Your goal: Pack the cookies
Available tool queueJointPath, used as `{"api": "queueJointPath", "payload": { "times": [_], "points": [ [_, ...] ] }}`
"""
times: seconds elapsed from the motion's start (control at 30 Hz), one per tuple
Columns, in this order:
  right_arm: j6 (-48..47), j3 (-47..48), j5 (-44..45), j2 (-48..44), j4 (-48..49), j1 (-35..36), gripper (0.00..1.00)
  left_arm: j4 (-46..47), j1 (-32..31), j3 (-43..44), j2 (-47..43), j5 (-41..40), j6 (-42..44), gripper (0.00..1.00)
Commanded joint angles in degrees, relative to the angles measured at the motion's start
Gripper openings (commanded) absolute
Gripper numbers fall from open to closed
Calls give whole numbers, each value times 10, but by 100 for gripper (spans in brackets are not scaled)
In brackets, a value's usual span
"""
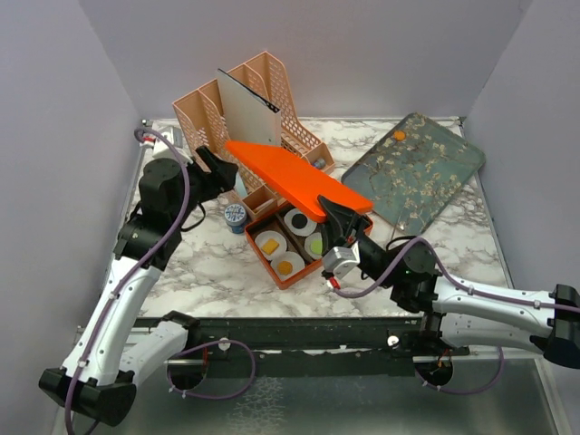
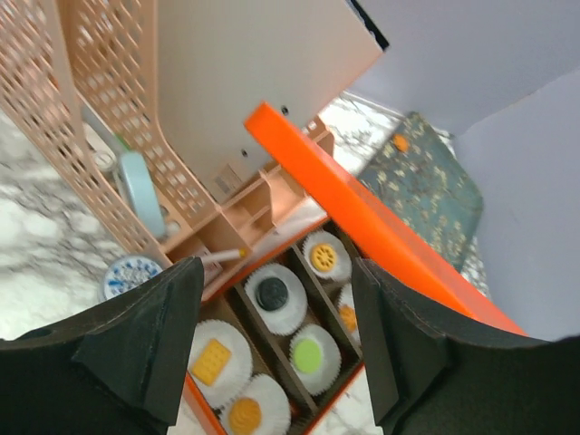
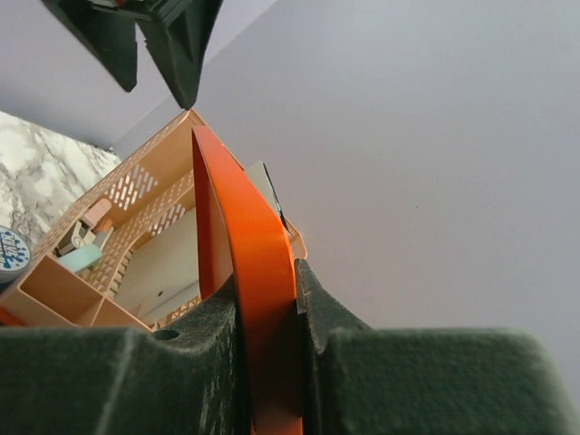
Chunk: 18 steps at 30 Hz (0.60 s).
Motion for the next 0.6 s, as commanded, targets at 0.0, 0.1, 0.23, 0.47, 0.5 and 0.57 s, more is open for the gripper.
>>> {"api": "queueJointPath", "payload": {
  "times": [0.0, 0.1, 0.23, 0.47, 0.5, 0.57],
  "points": [
    [-26, -6, 2, -29, -35, 4, 1, -30, 39, 61, 43, 27, 93, 74],
    [-39, -16, -1, -49, -48, 4, 1, -19, 67, 80, 67, 79, 85, 75],
    [-62, -31, -1, -57, -43, 4, 1, 7, 79, 80, 88, 127, 42, 76],
    [-94, -35, -11, -23, -6, 4, 0, 105, 81, -34, 84, 233, -147, 75],
    [-100, -37, -13, -16, 2, 5, 1, 117, 81, -48, 80, 242, -164, 75],
    [-111, -40, -23, -4, 15, 4, 1, 124, 79, -61, 78, 244, -180, 75]
  ]
}}
